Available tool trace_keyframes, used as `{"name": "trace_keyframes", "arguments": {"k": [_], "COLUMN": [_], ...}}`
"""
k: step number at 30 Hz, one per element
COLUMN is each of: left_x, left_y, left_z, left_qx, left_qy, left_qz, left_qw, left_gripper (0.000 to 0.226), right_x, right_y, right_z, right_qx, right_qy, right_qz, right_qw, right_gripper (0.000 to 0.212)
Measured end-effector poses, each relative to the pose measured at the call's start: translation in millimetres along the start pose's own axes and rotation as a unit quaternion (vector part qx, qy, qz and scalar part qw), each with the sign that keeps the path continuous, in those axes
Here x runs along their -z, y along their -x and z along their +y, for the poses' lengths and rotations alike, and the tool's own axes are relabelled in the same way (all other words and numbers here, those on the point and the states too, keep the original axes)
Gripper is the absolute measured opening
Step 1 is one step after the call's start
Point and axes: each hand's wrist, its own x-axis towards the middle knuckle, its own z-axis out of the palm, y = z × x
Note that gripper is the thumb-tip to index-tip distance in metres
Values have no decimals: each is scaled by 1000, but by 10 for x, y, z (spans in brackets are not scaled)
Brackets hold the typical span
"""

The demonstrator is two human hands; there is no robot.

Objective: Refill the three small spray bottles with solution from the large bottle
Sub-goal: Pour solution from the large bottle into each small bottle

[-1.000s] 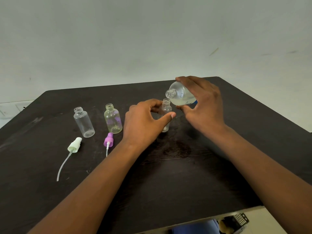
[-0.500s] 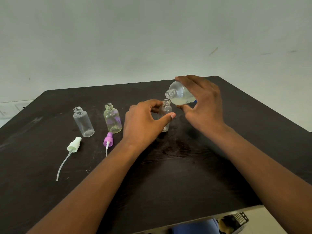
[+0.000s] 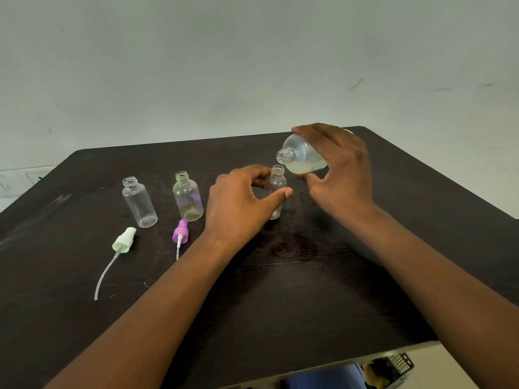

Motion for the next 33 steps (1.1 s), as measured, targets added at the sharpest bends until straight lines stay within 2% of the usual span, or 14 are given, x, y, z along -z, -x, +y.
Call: {"name": "trace_keyframes", "arguments": {"k": [33], "left_x": [-21], "left_y": [-14], "left_z": [-35], "left_qx": [-9], "left_qy": [-2], "left_qz": [-6], "left_qw": [1000], "left_gripper": [52], "right_x": [-20], "right_y": [-5], "right_z": [29], "right_qx": [3], "right_qy": [13], "right_qz": [8], "right_qw": [1000], "right_gripper": [80]}}
